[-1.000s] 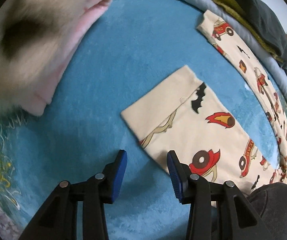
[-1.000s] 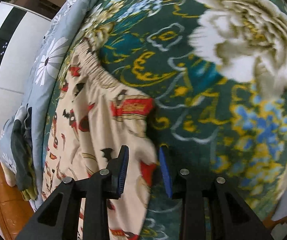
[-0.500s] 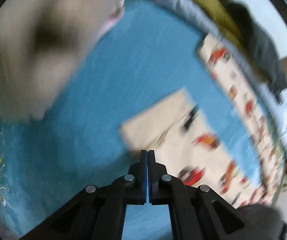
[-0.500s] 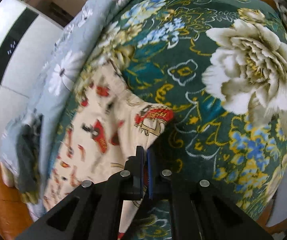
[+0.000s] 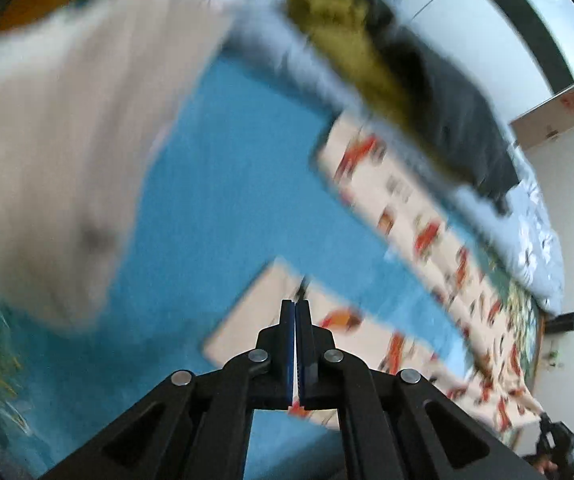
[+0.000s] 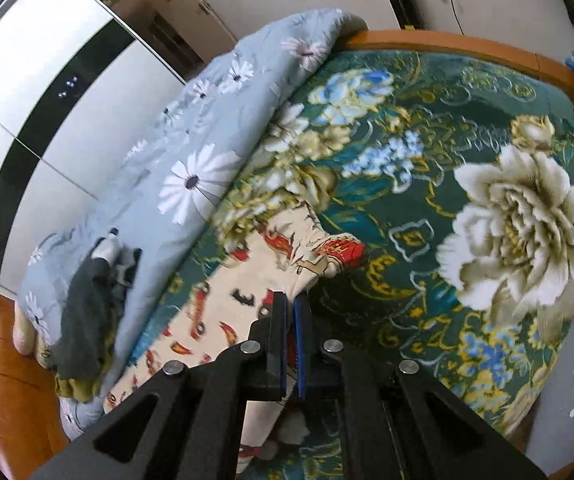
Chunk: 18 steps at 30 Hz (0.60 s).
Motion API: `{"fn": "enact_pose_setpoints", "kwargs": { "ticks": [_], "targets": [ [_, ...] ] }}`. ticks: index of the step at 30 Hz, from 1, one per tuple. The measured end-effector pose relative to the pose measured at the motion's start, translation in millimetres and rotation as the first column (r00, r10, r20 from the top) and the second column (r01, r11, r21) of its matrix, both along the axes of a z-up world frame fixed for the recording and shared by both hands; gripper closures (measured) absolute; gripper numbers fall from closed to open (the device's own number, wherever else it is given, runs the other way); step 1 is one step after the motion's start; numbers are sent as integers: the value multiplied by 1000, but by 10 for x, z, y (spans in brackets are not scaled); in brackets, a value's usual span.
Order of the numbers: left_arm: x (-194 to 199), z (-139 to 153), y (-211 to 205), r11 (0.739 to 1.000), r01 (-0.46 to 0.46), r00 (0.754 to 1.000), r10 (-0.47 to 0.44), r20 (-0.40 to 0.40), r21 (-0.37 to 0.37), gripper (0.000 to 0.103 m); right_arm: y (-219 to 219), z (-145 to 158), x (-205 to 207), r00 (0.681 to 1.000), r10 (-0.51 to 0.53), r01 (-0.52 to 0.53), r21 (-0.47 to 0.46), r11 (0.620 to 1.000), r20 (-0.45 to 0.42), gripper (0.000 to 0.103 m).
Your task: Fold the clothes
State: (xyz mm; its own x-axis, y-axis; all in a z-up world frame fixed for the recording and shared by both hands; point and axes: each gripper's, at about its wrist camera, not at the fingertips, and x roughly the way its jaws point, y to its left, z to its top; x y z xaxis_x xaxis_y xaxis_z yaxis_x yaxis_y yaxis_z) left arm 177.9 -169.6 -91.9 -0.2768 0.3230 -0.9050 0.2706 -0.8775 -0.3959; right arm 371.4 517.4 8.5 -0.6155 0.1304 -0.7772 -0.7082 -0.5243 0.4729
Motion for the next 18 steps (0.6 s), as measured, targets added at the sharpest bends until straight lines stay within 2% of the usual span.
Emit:
{"fn": "enact_pose_setpoints", "kwargs": {
  "ticks": [1,3,4,5,10,12,13,15,18],
  "targets": [
    [44,-128,15,1000,1,999,-1,39,-2,98,17,-68,30,1000,-11,11,-19,1000,4,100],
    [119,-352,10,1000,-2,993,5,116,-27,78,38,-172,84,999,-31,32,-56,998,4,100],
    [155,-429,2,999,-8,989,13,144,-33,55,41,-207,104,999,-37,37,-68,997,5,100],
    [177,-496,-10,999,-26,987,31,157,-34,47,37,-226,115,999,-38,39,-71,997,9,100],
    [164,-669,-6,997,-72,987,73,146,-14,49,7,-236,144,999,-29,30,-66,997,20,100],
    [133,-667,-2,996,-90,988,92,126,-18,73,-6,-241,147,999,-27,29,-66,997,24,100],
    [119,-660,-6,995,-97,987,97,125,-14,97,-12,-243,147,999,-26,28,-67,997,25,100],
    [87,-625,-17,994,-111,987,111,115,-4,97,-34,-236,139,999,-25,26,-68,997,25,100],
    [-22,-403,-73,989,-144,989,142,50,34,97,-53,-173,124,1000,-25,26,-60,998,13,100]
  ]
}}
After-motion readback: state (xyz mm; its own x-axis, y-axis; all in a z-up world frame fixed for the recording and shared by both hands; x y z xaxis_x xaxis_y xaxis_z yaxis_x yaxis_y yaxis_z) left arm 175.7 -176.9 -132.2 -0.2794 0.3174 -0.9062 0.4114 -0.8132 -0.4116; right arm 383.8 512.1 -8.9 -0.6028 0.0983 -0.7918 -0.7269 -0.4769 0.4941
